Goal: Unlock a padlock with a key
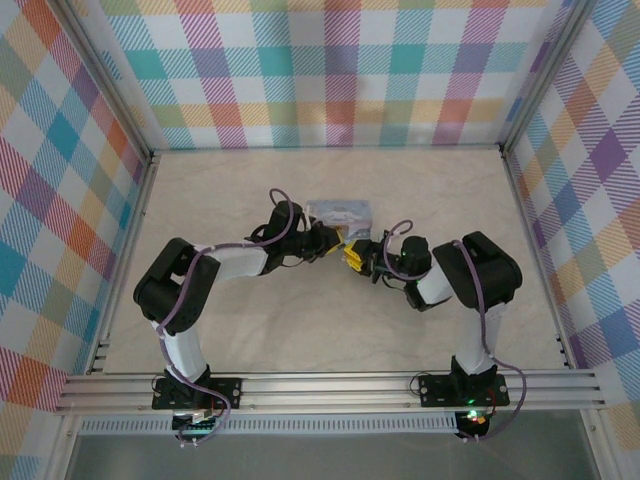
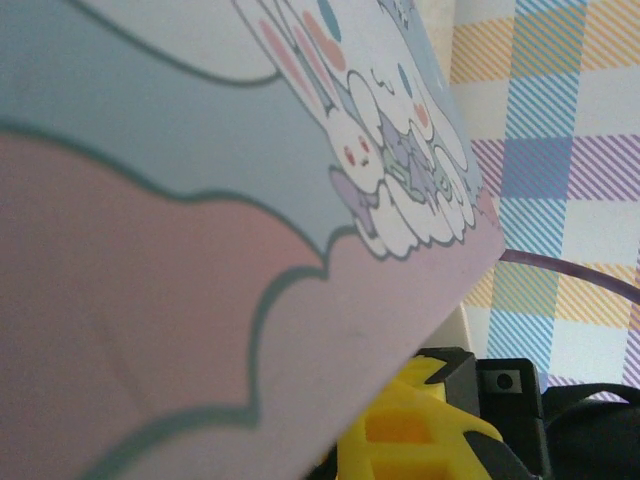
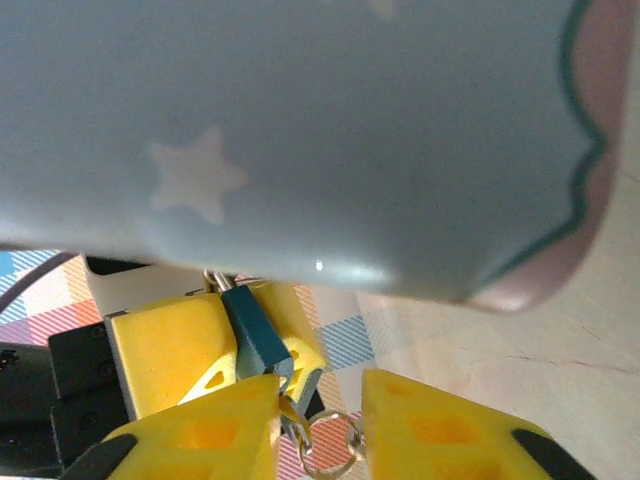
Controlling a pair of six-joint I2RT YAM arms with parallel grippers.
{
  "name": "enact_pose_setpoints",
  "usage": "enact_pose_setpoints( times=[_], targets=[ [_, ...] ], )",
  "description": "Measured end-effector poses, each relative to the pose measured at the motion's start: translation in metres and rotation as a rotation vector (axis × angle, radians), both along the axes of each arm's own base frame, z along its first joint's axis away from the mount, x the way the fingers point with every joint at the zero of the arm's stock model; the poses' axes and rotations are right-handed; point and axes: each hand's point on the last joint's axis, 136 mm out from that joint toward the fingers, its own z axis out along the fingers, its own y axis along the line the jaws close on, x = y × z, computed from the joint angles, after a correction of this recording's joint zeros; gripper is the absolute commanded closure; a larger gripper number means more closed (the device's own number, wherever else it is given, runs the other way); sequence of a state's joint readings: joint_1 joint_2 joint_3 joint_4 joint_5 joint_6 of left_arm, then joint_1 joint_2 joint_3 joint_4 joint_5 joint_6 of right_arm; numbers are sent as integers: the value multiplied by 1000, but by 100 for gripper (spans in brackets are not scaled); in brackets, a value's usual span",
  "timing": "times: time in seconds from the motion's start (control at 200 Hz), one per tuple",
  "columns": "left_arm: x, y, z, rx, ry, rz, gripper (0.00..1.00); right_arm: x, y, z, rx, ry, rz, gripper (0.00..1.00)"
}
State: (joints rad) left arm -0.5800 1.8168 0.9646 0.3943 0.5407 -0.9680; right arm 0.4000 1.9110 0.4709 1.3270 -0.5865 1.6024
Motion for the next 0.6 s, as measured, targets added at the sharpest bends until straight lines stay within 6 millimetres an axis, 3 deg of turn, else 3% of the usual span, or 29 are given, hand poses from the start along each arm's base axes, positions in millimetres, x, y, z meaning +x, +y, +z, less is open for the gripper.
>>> enact_pose_setpoints(
  times=[0.15, 0.445, 0.6],
  targets=[
    [-7, -6, 1, -9, 6, -29, 92, -7, -8, -1, -77, -8, 4, 63],
    [-21, -15, 3, -32, 23, -91, 92, -27, -31, -12, -326, 1, 15, 62],
    [-22, -15, 2, -30, 29, -96, 92, -34, -42, -8, -460, -31, 41, 63]
  ],
)
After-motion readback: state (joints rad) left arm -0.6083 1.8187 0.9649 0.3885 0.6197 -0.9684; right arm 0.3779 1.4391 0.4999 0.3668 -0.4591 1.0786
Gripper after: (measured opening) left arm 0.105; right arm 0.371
